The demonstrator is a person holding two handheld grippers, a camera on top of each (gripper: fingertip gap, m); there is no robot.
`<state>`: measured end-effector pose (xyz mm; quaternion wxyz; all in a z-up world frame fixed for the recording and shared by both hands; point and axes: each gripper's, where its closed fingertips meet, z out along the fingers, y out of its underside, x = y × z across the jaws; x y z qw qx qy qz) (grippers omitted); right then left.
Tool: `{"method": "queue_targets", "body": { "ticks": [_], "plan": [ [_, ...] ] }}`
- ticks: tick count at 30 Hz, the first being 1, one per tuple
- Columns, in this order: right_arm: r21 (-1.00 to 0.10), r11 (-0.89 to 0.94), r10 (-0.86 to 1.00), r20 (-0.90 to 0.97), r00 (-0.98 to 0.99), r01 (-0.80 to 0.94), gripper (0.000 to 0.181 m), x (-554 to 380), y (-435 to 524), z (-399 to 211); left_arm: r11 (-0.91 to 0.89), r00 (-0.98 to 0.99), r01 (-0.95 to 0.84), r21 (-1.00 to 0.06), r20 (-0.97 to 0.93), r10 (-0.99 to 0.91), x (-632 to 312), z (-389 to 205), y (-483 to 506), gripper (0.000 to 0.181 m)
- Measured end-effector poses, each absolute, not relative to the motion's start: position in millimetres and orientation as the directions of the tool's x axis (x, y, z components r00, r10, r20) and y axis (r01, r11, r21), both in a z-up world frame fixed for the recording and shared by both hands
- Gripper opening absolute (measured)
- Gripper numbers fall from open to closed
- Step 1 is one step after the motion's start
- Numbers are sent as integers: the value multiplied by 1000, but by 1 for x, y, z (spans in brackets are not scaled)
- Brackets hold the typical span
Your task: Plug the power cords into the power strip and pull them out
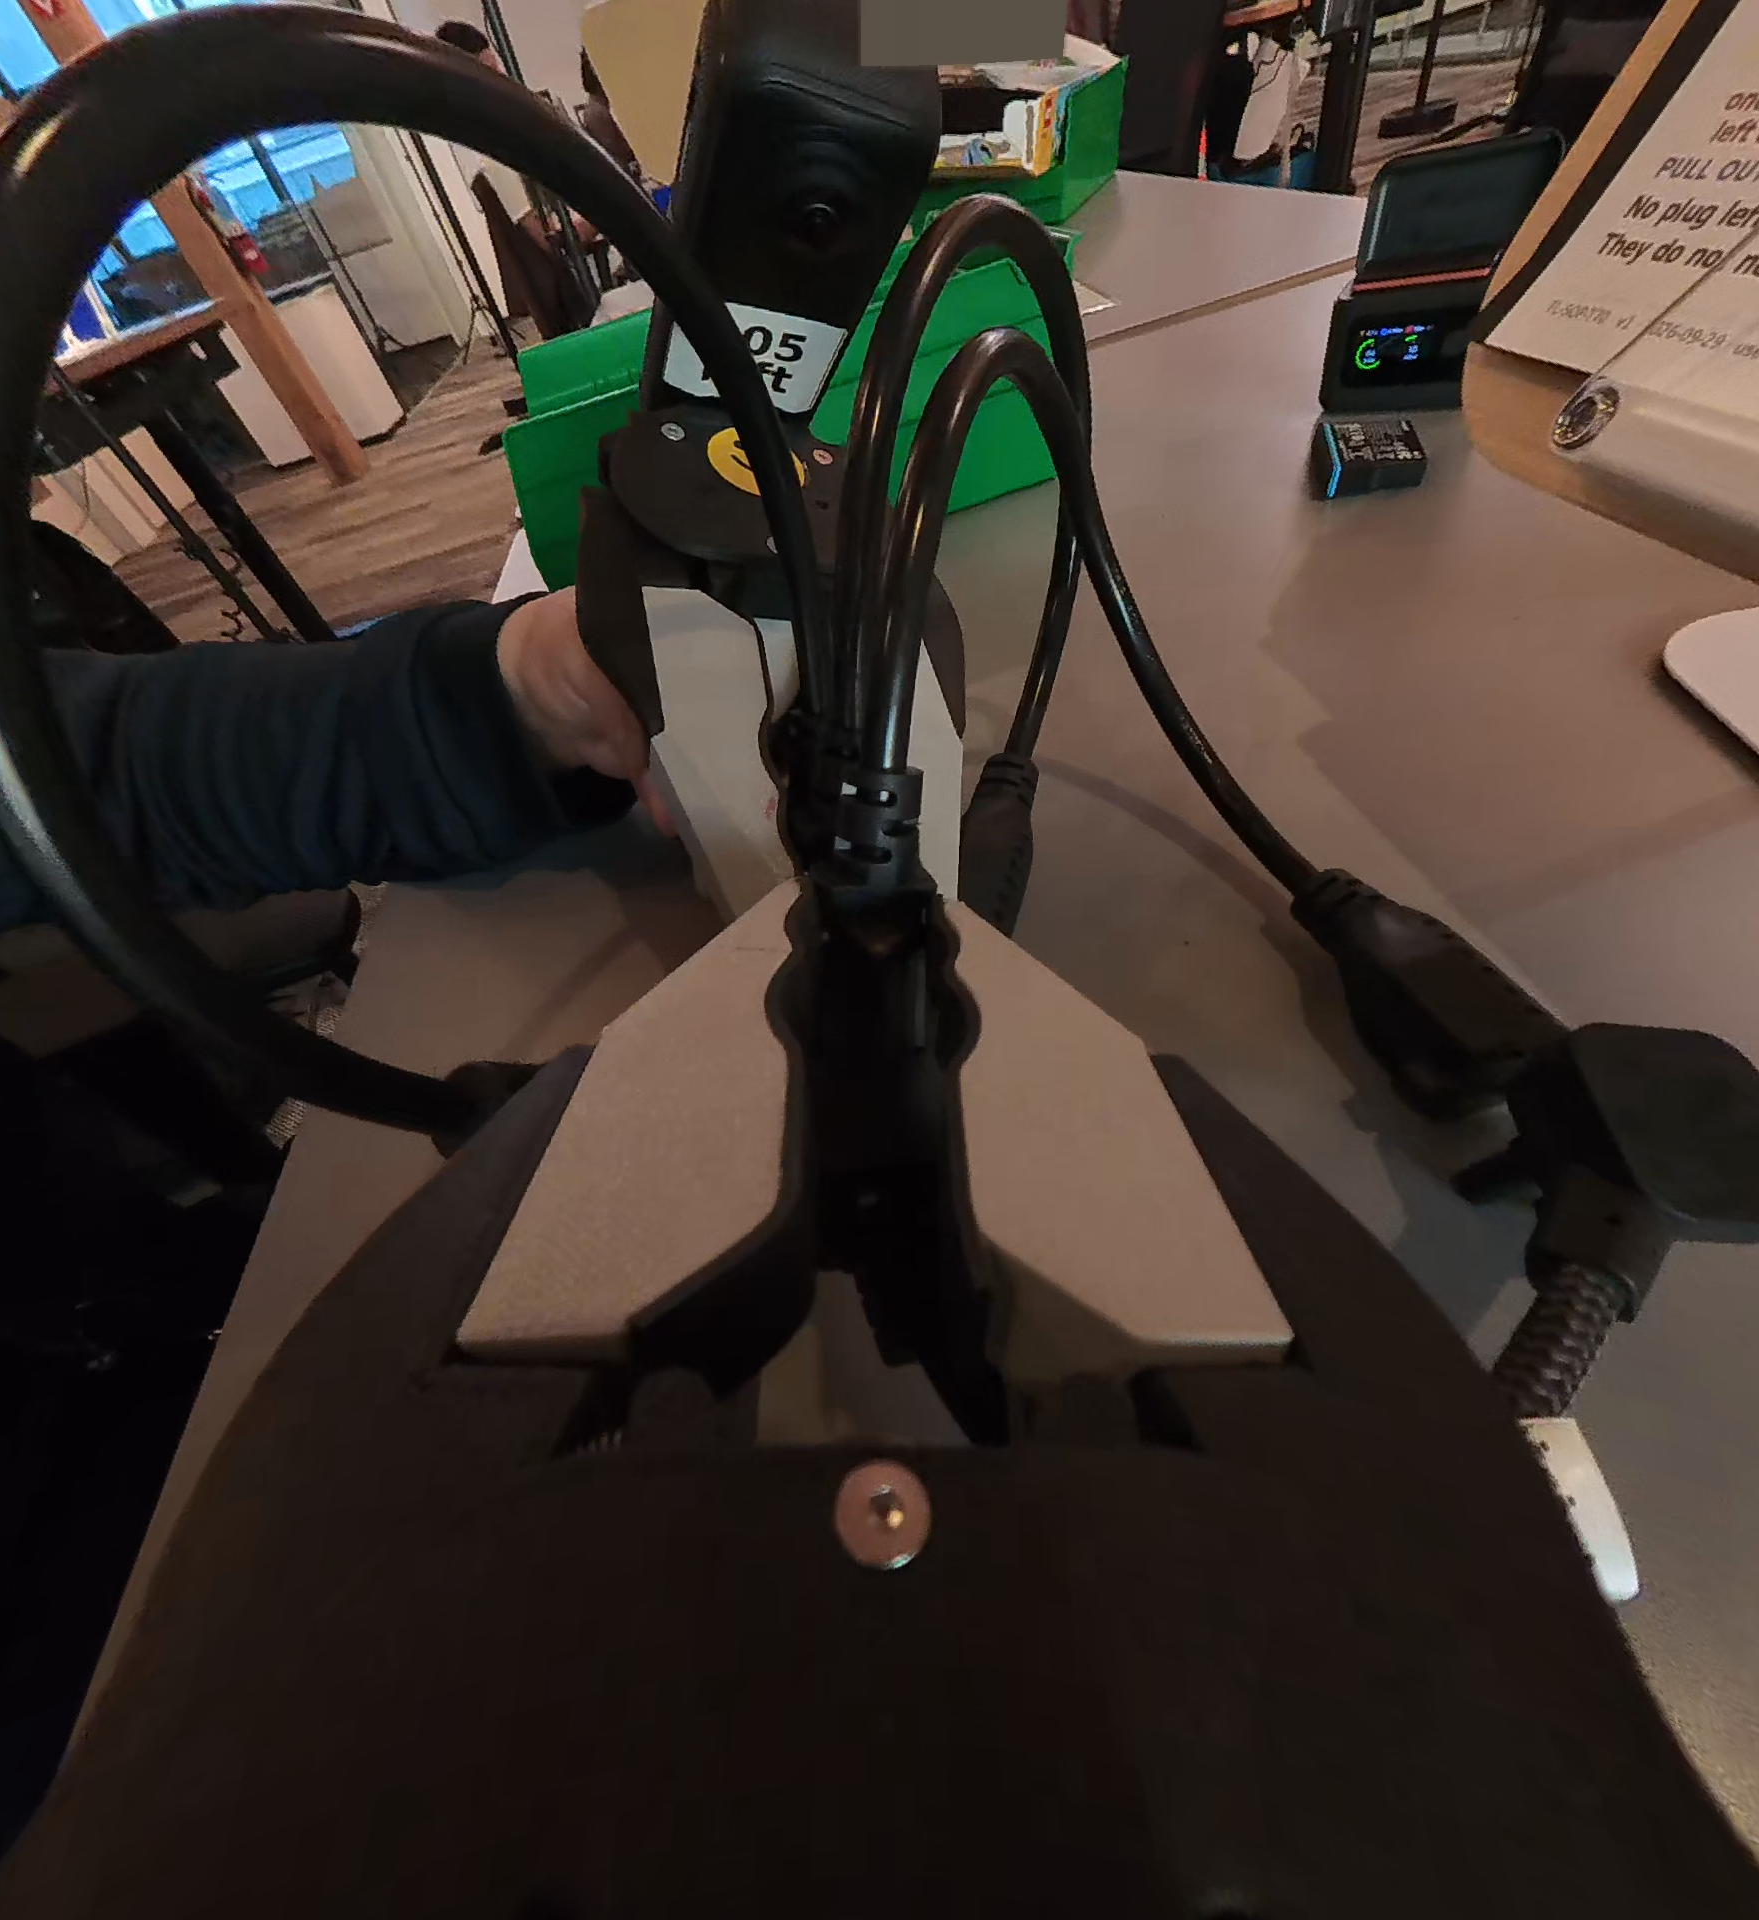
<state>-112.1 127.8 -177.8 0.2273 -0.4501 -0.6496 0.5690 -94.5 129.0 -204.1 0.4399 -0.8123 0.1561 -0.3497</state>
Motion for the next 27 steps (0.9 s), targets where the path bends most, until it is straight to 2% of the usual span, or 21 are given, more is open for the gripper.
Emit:
{"method": "queue_targets", "body": {
  "ticks": [1,27],
  "plan": [
    [-942,-63,842,-227,-489,329,15,-113,128,-178,-565,707,56,-823,432,-560,-95,-204,129,25],
    [-902,-235,820,-384,-424,362,12,-119,137,-176,-594,685,136,-793,509,-522,-97,-203,133,25]
  ]
}}
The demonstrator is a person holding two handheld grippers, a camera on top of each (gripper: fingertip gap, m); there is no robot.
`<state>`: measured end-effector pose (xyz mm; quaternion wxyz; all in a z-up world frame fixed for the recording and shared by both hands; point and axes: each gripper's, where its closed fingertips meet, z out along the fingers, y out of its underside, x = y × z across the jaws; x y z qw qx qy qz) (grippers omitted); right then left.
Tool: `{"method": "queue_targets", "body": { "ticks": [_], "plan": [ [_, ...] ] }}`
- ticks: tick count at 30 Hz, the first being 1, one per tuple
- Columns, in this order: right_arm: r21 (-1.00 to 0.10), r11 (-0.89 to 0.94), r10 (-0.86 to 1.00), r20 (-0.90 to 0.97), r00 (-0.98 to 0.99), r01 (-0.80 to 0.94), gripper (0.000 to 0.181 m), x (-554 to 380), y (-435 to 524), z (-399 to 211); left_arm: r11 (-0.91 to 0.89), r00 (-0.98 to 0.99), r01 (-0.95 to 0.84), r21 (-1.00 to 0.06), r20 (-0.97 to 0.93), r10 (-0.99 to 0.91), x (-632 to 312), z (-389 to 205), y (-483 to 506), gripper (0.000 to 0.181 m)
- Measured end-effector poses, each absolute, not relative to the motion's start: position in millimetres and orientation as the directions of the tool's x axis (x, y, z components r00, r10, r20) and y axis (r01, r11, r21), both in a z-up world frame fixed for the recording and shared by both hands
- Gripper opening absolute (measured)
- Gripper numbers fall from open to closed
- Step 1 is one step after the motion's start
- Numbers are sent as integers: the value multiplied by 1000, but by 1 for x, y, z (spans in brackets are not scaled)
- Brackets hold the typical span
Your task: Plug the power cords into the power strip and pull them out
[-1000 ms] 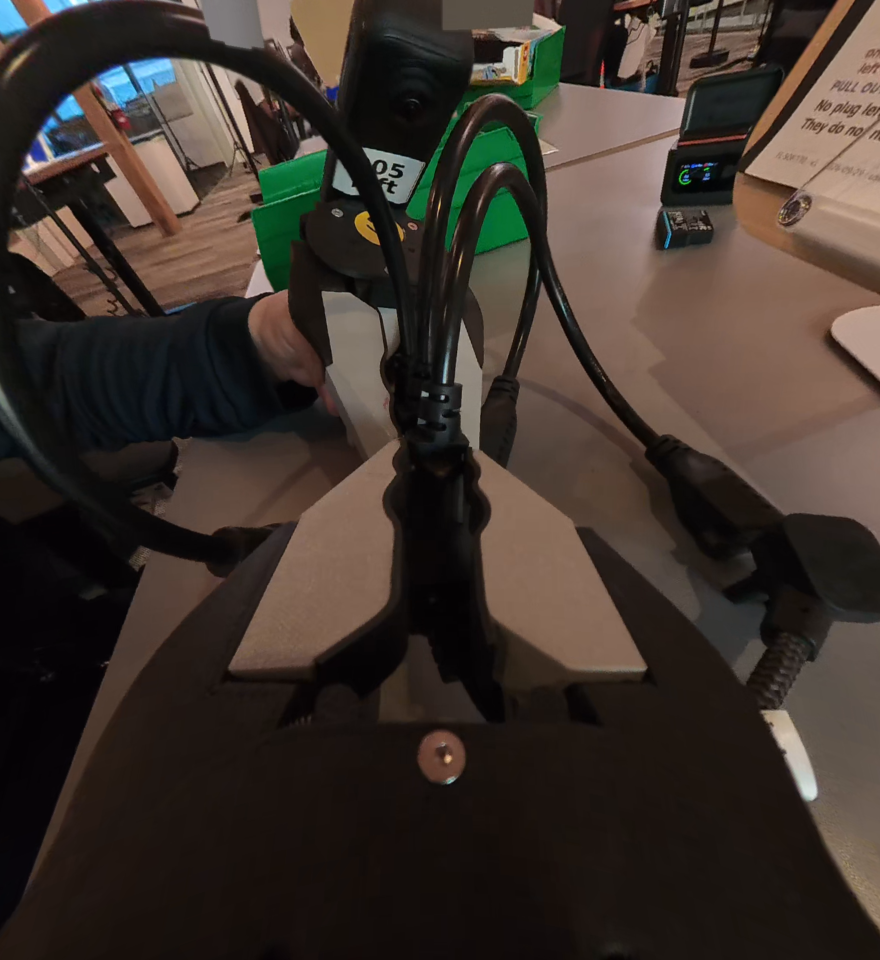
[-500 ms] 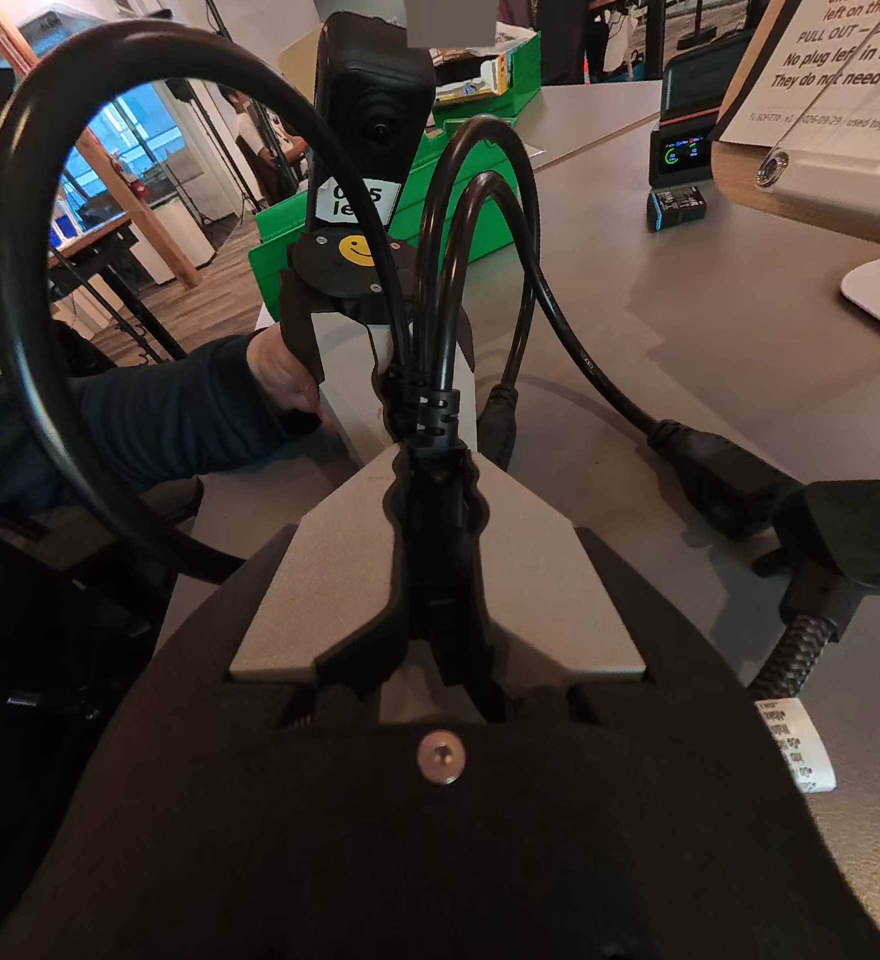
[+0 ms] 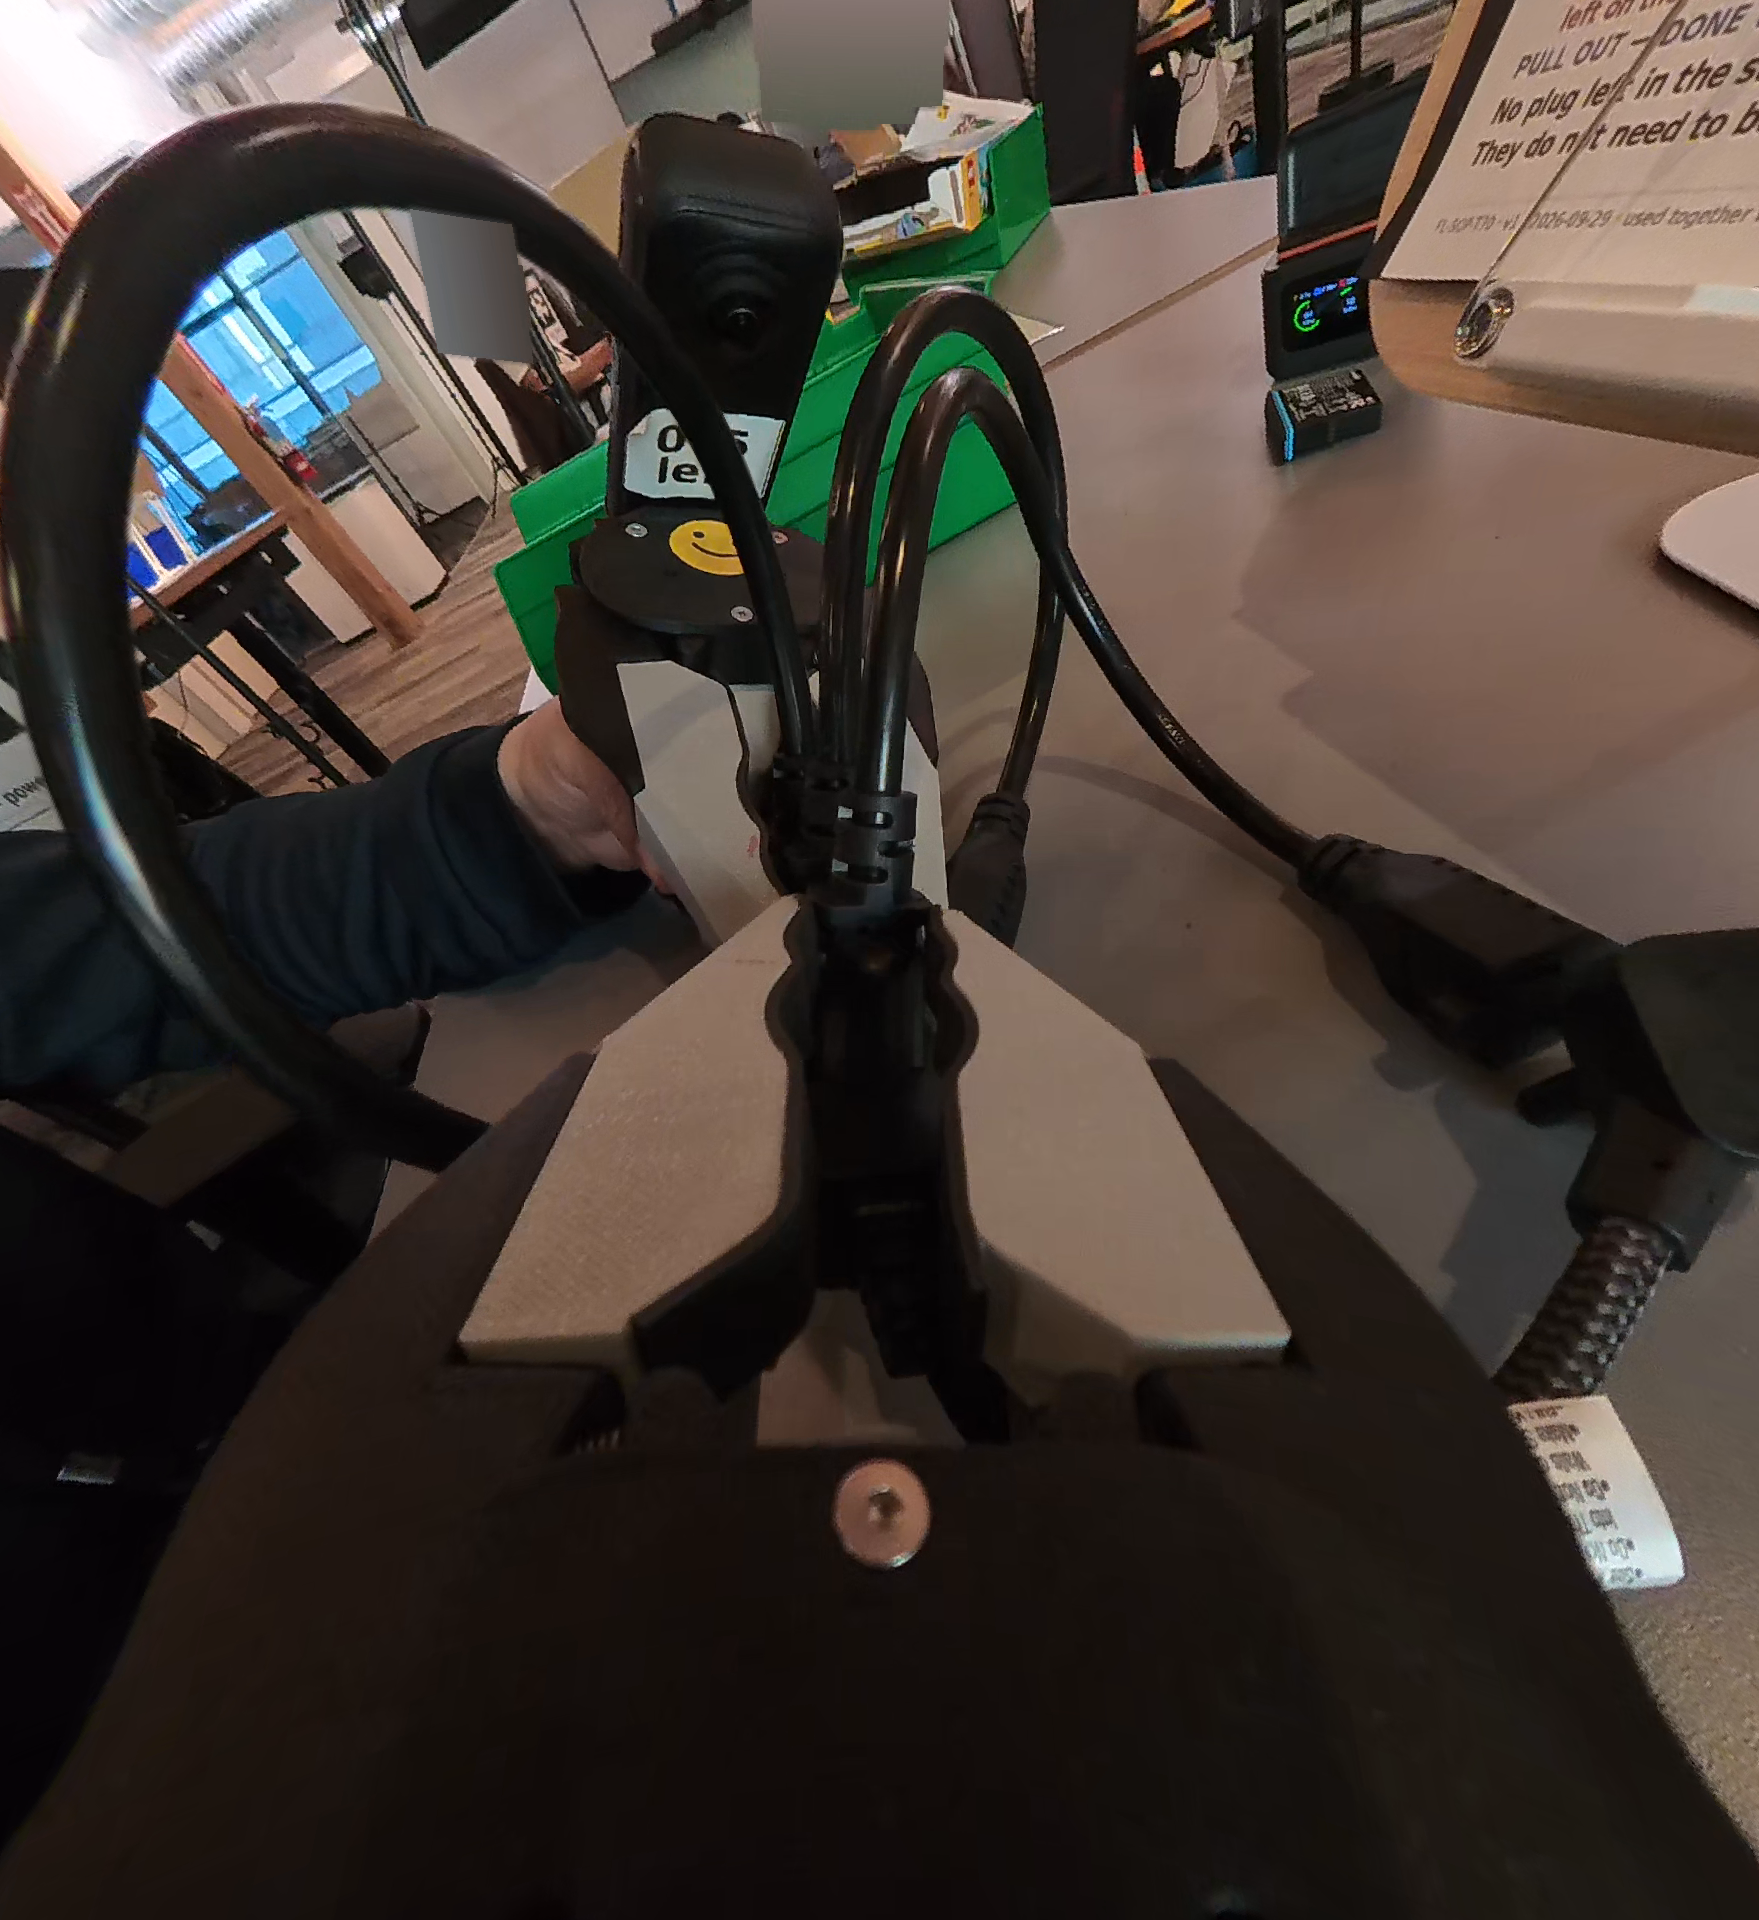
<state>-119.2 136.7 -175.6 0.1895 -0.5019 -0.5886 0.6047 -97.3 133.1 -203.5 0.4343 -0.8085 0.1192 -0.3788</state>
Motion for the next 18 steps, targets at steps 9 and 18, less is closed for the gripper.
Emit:
{"method": "queue_targets", "body": {
  "ticks": [9,18],
  "plan": [
    [-899,-303,809,-418,-414,316,14,-121,142,-168,-591,658,182,-786,543,-521,-97,-199,134,25],
    [-930,-54,797,-260,-546,363,18,-119,131,-172,-628,603,162,-761,580,-547,-97,-201,126,28]
  ]
}}
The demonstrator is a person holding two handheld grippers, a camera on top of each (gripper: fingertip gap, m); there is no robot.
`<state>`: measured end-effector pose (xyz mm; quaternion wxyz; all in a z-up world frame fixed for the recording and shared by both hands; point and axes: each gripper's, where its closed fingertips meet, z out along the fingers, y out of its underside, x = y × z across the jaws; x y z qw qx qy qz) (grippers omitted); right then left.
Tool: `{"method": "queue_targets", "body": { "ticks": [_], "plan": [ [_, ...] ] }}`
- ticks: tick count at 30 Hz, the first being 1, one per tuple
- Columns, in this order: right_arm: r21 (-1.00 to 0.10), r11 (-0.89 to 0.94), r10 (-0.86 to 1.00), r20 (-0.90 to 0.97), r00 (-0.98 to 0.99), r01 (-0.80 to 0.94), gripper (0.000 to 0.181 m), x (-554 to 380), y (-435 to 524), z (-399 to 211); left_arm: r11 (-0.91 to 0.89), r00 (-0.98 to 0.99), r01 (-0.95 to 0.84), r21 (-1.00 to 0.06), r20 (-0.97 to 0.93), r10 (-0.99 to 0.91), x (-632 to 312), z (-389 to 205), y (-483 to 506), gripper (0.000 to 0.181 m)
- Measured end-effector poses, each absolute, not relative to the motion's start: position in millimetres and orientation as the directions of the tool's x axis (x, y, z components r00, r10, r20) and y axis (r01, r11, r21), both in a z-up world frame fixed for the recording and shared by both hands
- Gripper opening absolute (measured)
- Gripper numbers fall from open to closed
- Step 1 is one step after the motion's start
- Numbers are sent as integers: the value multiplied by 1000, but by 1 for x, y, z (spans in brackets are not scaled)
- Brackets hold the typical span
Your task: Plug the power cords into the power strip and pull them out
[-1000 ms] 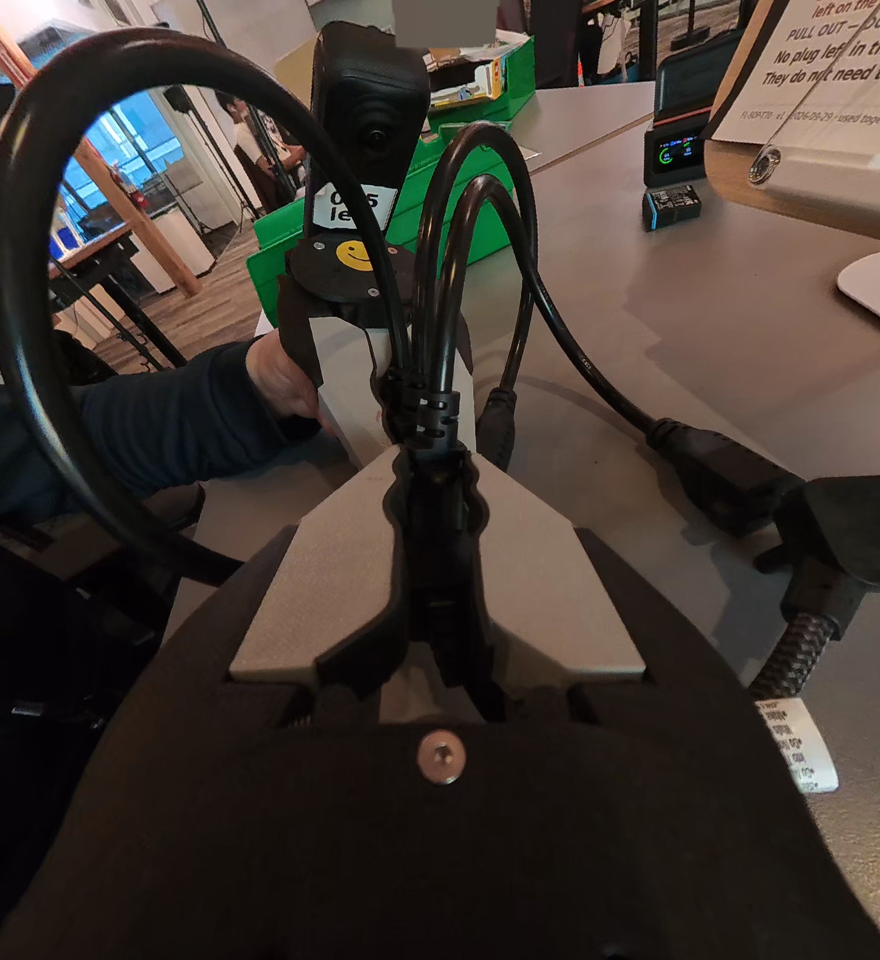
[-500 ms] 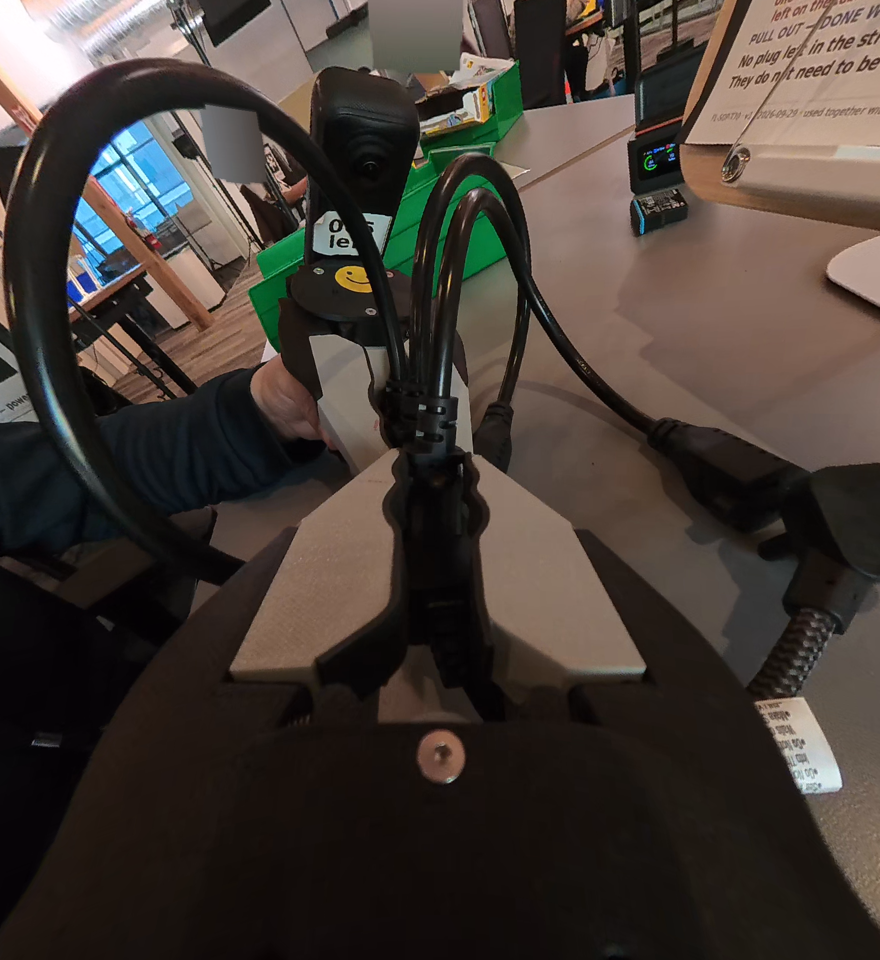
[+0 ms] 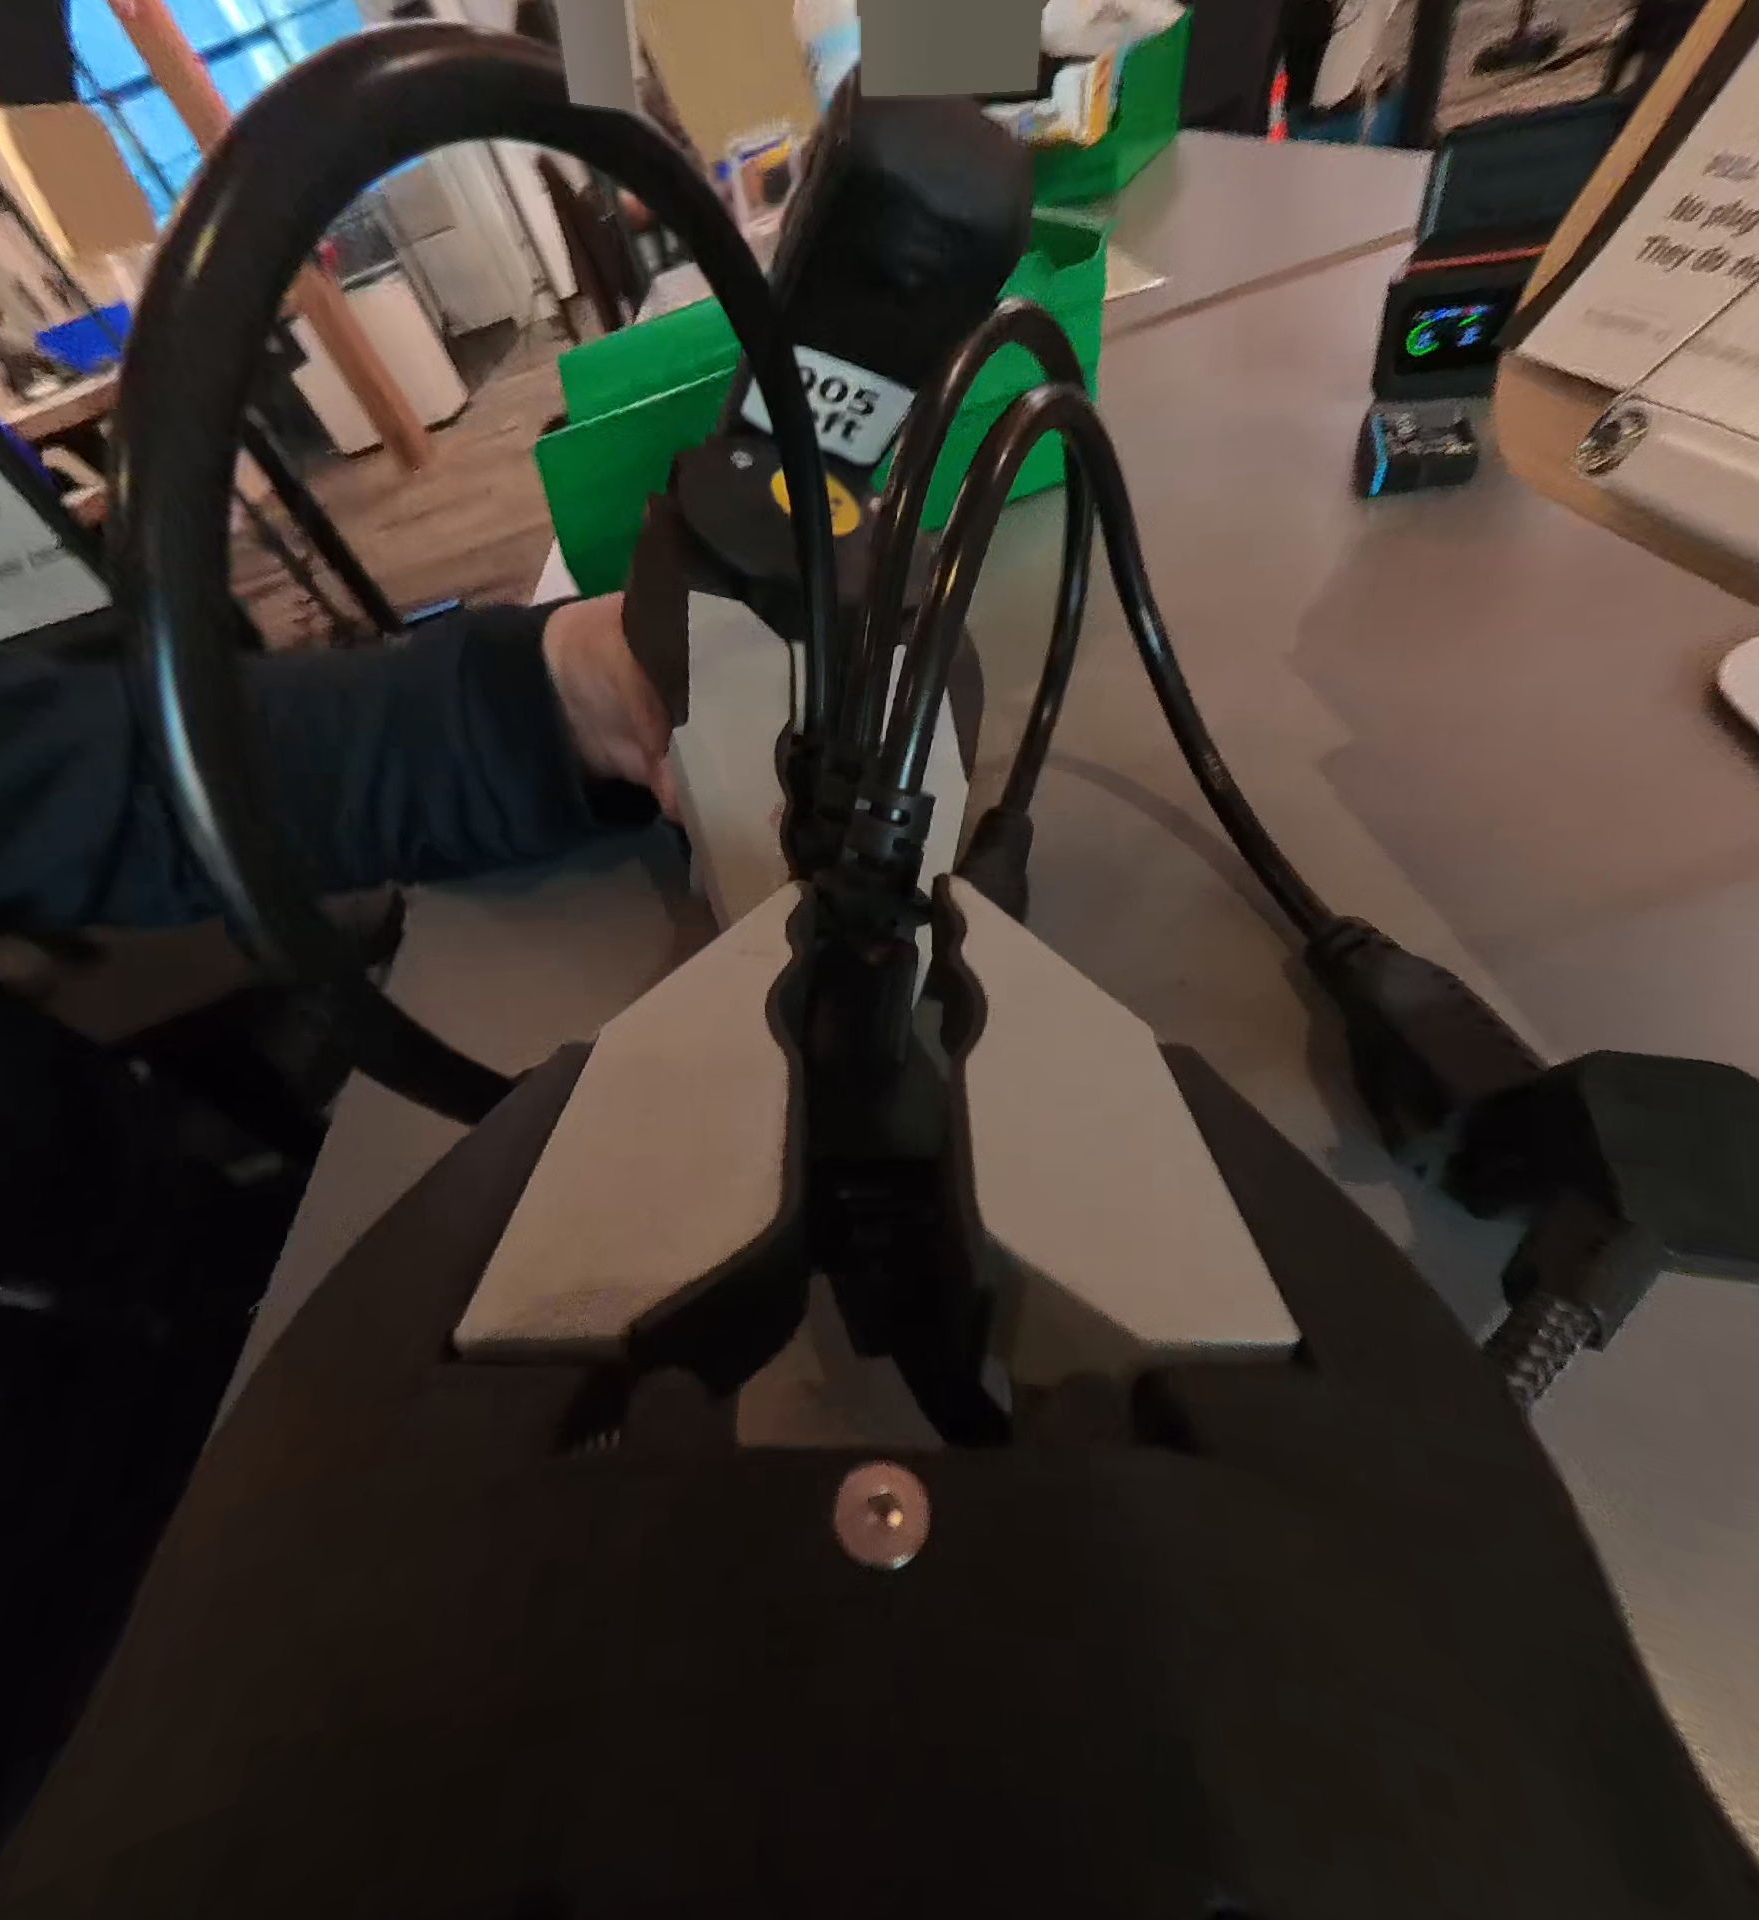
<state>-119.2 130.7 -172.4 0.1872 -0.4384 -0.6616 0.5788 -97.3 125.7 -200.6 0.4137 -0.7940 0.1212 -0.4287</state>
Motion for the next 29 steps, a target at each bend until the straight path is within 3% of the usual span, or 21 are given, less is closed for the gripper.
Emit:
{"method": "queue_targets", "body": {
  "ticks": [7,21,29],
  "plan": [
    [-883,-115,677,-405,-615,455,19,-108,127,-175,-643,580,114,-757,576,-576,-89,-203,121,27],
    [-942,-93,792,-266,-550,322,14,-118,132,-171,-649,573,196,-735,623,-532,-97,-201,128,27],
    [-901,-278,750,-420,-511,332,12,-122,134,-165,-640,573,208,-739,623,-533,-97,-199,128,27]
  ]
}}
